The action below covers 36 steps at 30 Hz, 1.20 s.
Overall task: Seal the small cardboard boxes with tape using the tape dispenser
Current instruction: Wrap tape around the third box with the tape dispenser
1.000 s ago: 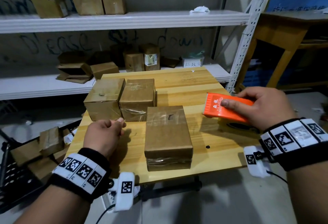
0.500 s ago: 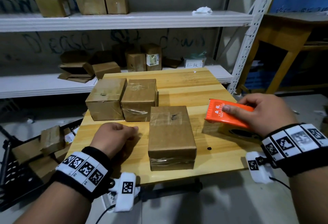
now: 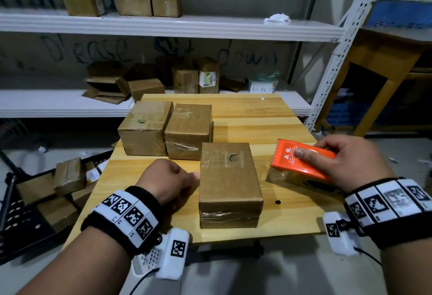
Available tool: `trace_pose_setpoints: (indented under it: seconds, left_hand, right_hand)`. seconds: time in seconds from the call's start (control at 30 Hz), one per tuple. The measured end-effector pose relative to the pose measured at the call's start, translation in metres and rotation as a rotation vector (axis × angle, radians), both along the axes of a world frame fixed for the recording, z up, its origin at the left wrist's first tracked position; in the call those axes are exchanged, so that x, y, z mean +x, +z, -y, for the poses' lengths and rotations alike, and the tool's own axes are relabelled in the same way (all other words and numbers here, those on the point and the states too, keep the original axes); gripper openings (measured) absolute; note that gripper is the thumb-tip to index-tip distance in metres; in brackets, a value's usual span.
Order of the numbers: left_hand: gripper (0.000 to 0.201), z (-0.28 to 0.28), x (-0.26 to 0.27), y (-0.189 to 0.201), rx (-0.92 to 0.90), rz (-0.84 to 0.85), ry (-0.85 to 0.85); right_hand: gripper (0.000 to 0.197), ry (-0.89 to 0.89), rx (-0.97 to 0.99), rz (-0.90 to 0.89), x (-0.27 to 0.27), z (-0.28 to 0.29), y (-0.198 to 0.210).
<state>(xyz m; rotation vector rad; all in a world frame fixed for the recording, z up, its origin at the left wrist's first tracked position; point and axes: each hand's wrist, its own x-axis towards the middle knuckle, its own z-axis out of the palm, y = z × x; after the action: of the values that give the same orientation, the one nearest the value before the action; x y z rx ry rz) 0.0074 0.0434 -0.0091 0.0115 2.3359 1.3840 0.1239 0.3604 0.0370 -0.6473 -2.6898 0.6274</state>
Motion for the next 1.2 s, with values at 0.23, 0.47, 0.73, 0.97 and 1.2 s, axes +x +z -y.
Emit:
trace_pose_setpoints:
  seconds: [0.23, 0.47, 0.73, 0.97, 1.2]
  left_hand:
    - [0.032, -0.002, 0.0, 0.001, 0.073, 0.054, 0.013]
    - [0.037, -0.003, 0.002, 0.001, 0.042, 0.044, -0.002]
    - [0.026, -0.007, 0.007, -0.001, 0.145, -0.01, 0.018]
    - [0.046, -0.017, 0.015, 0.016, 0.533, 0.183, 0.069]
    - [0.061, -0.022, 0.028, 0.019, 0.488, 0.233, -0.079]
  right_hand:
    - [0.059, 0.012, -0.005, 0.003, -0.001, 0.002, 0.002]
    - [0.056, 0.005, 0.01, 0.005, -0.001, 0.004, 0.003]
    - [0.056, -0.019, 0.008, 0.023, -0.001, 0.006, 0.002]
    - [0.058, -0.014, 0.002, 0.035, 0.0, 0.006, 0.003]
    - [0.058, -0.003, -0.01, 0.038, 0.002, 0.01, 0.004]
